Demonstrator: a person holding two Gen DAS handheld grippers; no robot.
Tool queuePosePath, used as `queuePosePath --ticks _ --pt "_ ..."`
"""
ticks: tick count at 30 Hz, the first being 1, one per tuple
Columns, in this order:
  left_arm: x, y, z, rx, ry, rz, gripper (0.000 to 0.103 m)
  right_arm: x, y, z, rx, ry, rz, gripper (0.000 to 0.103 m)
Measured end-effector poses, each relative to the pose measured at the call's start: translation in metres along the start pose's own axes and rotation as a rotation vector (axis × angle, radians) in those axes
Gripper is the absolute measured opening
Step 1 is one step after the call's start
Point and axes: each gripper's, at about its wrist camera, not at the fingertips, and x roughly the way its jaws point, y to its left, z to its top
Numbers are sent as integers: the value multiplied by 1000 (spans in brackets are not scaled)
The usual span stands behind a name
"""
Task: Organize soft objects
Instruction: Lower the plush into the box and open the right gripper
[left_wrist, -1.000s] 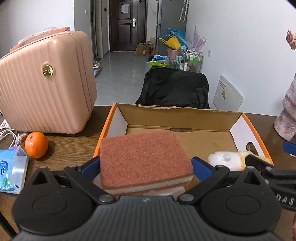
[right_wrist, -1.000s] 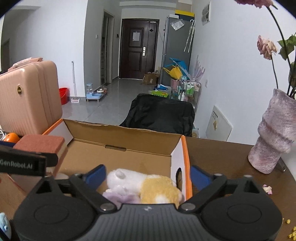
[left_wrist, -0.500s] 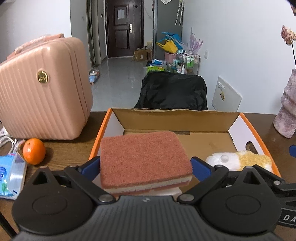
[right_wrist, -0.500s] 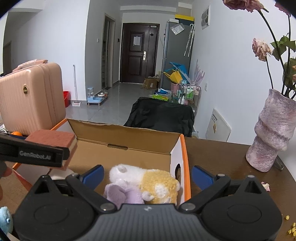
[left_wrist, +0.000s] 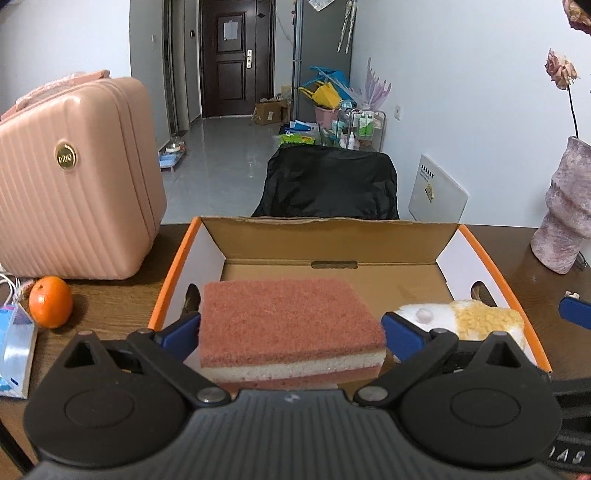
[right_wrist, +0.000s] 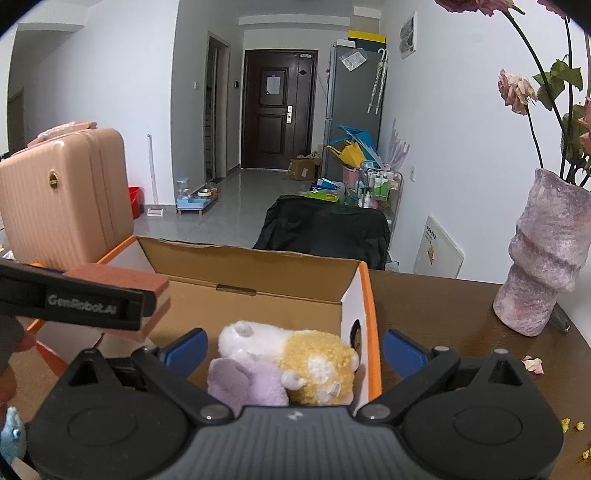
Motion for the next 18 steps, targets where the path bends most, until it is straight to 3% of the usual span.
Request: queuePosePath --ticks 7,14,18 --pt "2 7 0 -62 33 -40 103 -1 8 -4 -5 -11 54 101" --pt "-2 3 -2 -19 -31 21 101 -2 11 -5 -9 -13 60 101" --pt "-2 2 -1 -32 -27 -19 103 -3 12 -6 -11 -18 59 101"
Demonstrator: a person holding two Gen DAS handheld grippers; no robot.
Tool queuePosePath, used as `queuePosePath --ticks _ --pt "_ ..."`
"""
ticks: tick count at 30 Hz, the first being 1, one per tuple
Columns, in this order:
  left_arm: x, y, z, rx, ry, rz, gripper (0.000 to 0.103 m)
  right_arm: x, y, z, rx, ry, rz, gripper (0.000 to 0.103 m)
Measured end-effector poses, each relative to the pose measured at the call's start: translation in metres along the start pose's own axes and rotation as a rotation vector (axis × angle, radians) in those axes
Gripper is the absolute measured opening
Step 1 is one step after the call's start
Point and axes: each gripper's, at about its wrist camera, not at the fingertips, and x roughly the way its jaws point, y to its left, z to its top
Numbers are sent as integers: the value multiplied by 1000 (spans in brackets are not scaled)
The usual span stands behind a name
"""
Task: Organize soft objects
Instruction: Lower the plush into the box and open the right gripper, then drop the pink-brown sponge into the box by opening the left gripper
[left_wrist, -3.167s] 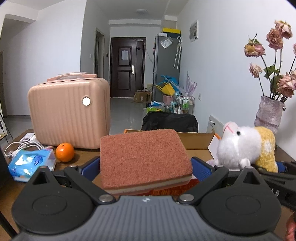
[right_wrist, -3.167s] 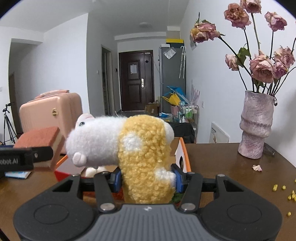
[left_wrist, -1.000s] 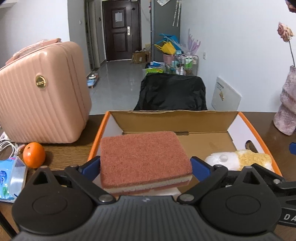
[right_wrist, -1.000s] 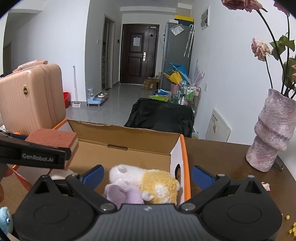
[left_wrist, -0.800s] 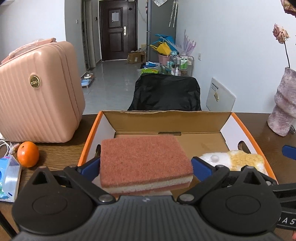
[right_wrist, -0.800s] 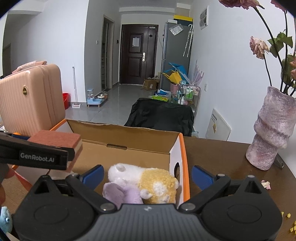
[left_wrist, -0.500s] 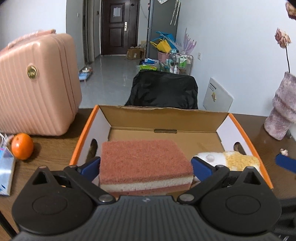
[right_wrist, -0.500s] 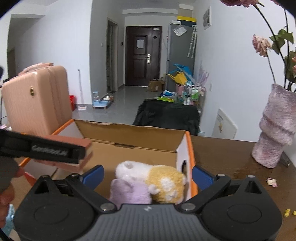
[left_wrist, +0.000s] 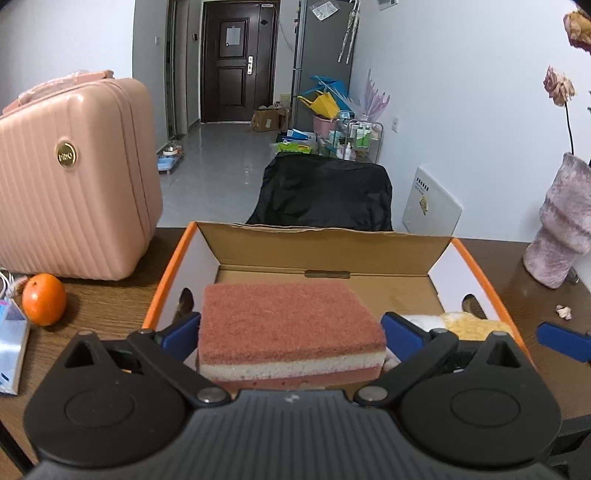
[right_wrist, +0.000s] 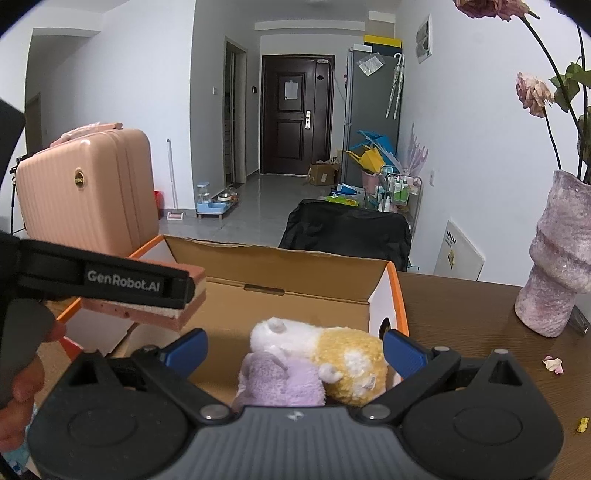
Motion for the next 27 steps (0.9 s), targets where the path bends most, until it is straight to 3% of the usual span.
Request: queuePosePath --ticks 10,18,27 --pt "8 -6 1 -17 56 52 103 -2 2 -3 7 -8 39 101" --pt "5 4 -1 -70 61 -65 103 5 14 -6 18 -16 142 100" --pt "-8 -5 -3 -46 61 -137 103 24 19 -7 26 23 45 94"
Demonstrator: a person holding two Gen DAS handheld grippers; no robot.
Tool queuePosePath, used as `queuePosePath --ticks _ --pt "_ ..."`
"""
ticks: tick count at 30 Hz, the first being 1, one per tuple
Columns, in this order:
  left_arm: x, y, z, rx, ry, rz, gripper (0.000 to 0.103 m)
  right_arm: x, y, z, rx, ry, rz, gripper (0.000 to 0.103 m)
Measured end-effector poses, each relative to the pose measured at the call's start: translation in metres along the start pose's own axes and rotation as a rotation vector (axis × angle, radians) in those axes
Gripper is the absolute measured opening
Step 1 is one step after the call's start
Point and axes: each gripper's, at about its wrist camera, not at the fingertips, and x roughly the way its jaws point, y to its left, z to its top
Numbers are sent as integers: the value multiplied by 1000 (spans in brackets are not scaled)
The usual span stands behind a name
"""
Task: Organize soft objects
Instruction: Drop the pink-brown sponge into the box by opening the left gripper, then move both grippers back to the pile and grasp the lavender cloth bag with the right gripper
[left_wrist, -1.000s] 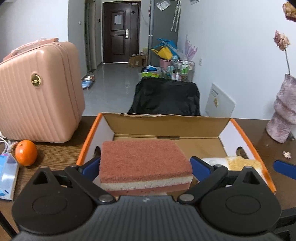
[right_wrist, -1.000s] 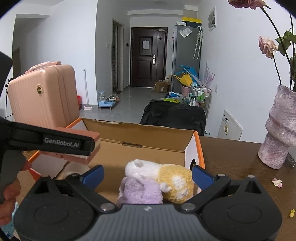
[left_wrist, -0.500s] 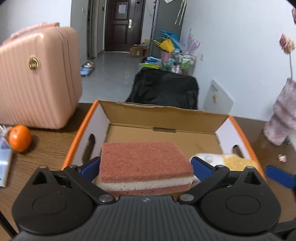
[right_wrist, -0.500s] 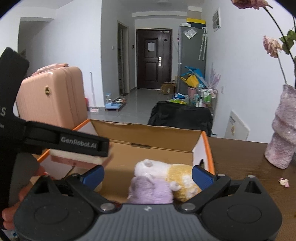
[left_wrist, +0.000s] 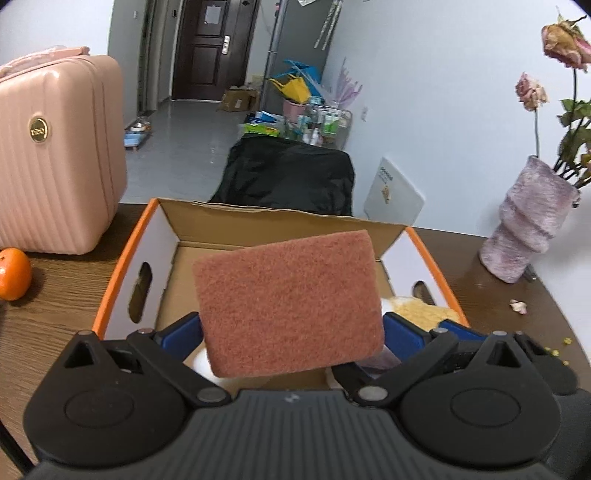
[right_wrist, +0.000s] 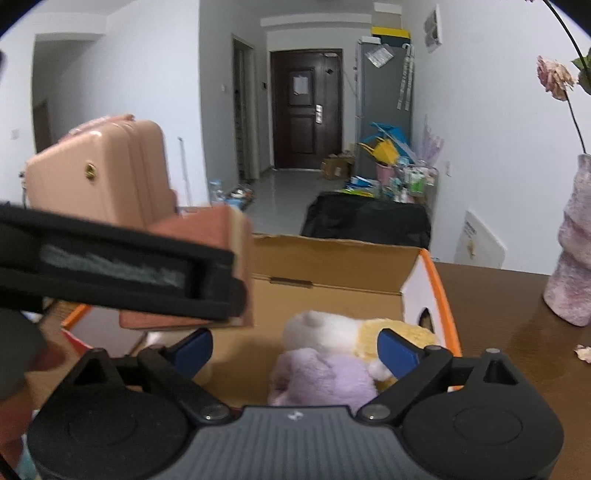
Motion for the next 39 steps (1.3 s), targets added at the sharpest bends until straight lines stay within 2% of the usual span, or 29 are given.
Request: queuePosePath --ticks 3,6,9,17,22,32,39 --pt "-5 -2 0 0 -2 -21 103 -1 -3 -1 10 0 12 94" --pt "-9 -4 0 15 -21 3 103 -6 -6 -2 12 -7 17 94" --pt "-8 -1 1 -4 -7 14 103 -14 -5 -3 11 -25 40 95" --pt "-21 11 -2 -16 -23 62 103 -41 -7 -5 9 -46 22 96" --pt "-45 19 -11 2 -52 108 103 -75 -8 -14 9 -71 -8 103" --pt "-111 26 -51 57 -132 149 103 -145 1 -49 -3 -118 -18 103" --pt "-149 29 -94 92 -161 137 103 -182 14 -82 -16 -133 -7 103"
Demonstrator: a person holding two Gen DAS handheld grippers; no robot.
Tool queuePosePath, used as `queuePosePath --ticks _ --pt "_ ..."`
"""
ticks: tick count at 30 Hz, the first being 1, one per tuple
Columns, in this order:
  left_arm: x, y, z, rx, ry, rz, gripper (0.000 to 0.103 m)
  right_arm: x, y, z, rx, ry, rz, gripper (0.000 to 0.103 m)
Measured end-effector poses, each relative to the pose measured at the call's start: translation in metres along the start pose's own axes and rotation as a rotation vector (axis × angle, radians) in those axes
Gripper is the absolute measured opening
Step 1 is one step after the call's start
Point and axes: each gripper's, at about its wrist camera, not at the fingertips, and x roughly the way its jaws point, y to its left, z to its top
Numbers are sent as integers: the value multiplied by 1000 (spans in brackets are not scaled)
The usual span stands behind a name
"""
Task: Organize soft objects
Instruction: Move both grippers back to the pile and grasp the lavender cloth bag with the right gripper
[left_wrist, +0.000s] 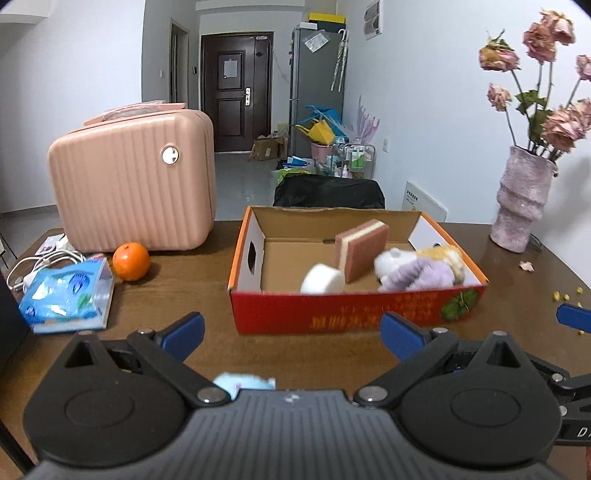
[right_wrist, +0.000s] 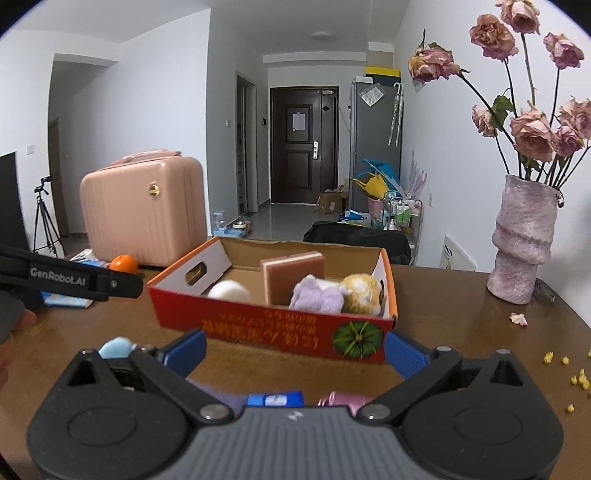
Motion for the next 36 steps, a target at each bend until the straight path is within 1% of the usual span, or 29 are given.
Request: queuePosePath --ticks 6,12,19,21,23,30,35,36 --pt "-24 6 -31 4 -14 -22 103 -26 10 -27 5 0 13 103" --pt "-38 11 -62 31 -16 -19 103 -38 21 -48 1 6 24 103" --pt "-42 20 -90 49 -13 -25 103 -28 44 -65 -38 54 39 103" --pt "-42 23 -97 52 -14 -27 103 -21 50 -68 -51 70 43 101" --pt "-43 27 -101 52 -20 -29 103 -15 55 -71 -67 89 46 95" --pt "-39 46 -106 10 -8 -32 103 16 69 -71 -101 157 50 84" --pt "-34 57 -108 -23 5 -28 103 33 72 -74 -101 184 56 66" --pt "-33 58 -108 -29 10 -28 103 34 73 -75 -105 178 54 64"
